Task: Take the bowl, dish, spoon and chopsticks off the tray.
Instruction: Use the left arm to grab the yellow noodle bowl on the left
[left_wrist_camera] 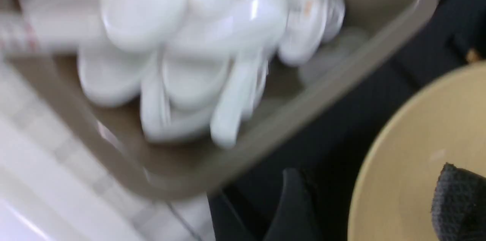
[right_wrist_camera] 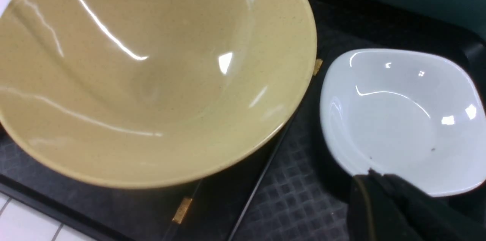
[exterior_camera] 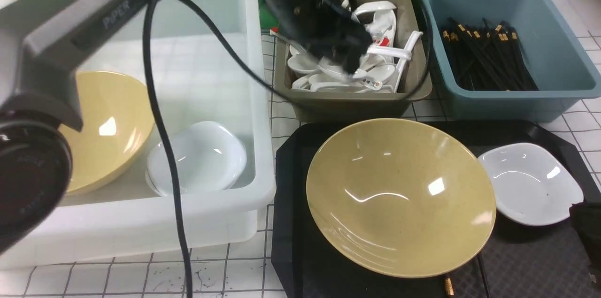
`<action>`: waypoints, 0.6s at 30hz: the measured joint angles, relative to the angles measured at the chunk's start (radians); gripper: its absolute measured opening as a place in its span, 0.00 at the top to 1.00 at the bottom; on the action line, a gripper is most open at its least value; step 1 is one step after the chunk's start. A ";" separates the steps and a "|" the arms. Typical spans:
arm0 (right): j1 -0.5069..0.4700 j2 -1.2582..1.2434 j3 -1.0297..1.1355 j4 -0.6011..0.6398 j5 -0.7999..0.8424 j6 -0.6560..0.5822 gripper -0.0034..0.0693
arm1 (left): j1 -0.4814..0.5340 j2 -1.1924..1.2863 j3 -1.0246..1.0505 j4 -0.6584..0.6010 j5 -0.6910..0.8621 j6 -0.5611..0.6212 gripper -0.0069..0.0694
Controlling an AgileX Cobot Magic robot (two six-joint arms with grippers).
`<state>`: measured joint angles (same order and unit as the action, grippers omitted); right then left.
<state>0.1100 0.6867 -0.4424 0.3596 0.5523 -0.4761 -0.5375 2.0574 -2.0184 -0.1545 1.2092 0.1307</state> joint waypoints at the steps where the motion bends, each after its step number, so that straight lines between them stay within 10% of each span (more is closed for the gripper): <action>1: 0.001 0.000 0.000 0.000 0.001 0.000 0.89 | -0.007 0.007 0.022 0.008 0.015 -0.023 0.38; 14: 0.075 0.000 0.000 0.003 0.002 -0.002 0.89 | -0.112 0.077 0.161 0.103 0.024 -0.048 0.39; 18: 0.080 0.000 0.000 0.003 0.002 -0.002 0.89 | -0.111 0.127 0.162 0.056 0.018 -0.027 0.53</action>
<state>0.1898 0.6867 -0.4421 0.3629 0.5546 -0.4785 -0.6482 2.1842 -1.8568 -0.0986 1.2274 0.1036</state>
